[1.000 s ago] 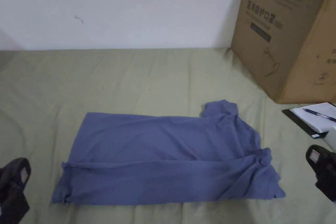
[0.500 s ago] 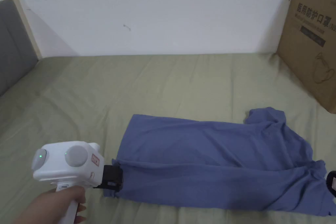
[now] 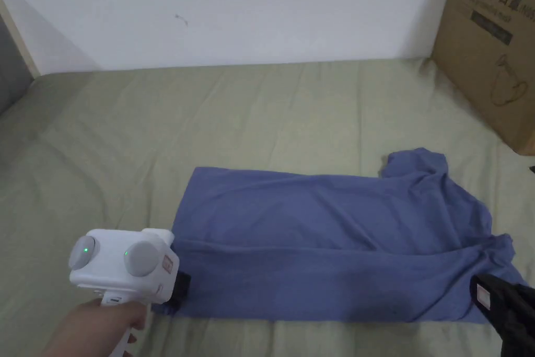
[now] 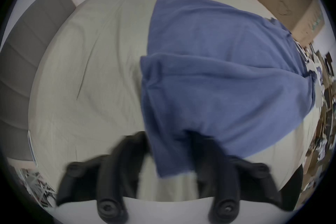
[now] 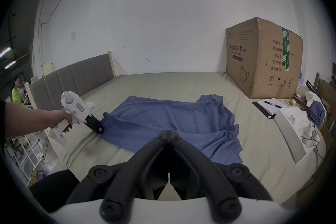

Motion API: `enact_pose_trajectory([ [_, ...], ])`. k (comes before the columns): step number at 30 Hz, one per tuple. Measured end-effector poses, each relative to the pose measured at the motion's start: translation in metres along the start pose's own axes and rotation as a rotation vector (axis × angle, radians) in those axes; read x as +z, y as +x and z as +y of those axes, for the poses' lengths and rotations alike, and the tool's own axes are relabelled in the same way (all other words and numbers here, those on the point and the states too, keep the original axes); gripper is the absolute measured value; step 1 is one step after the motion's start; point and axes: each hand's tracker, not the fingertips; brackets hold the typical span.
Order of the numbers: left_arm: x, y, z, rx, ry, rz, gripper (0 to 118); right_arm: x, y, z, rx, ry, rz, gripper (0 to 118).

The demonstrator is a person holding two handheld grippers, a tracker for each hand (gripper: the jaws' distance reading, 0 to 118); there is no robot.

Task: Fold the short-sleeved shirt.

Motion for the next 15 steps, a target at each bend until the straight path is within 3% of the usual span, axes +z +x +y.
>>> enact_pose_trajectory([
  [1,0.0,-0.002,0.0,0.006,0.009,-0.029,13,0.0,0.003,0.001,-0.009,-0.001,-0.006,0],
  [3,0.007,-0.007,-0.002,0.02,0.027,-0.024,5,0.002,0.014,0.005,-0.054,0.018,-0.027,0],
  [4,0.011,-0.011,-0.002,0.044,0.047,-0.093,3,0.004,0.021,0.008,-0.082,0.032,-0.043,0],
  [7,0.026,-0.023,-0.002,0.106,0.087,-0.118,3,-0.005,0.061,0.027,-0.147,-0.027,-0.098,0],
  [9,0.039,-0.025,-0.002,0.144,0.112,-0.15,3,-0.025,0.096,0.041,-0.183,-0.165,-0.171,0],
  [12,0.051,-0.031,-0.004,0.199,0.14,-0.205,3,-0.064,0.148,0.042,-0.286,-0.411,-0.126,0],
  [13,0.053,-0.03,-0.002,0.216,0.142,-0.223,3,-0.073,0.16,0.038,-0.329,-0.46,-0.126,13],
  [14,0.055,-0.031,-0.002,0.229,0.14,-0.235,3,-0.082,0.171,0.033,-0.382,-0.485,-0.136,46],
  [15,0.055,-0.031,-0.003,0.229,0.14,-0.236,3,-0.091,0.18,0.027,-0.423,-0.522,-0.134,108],
])
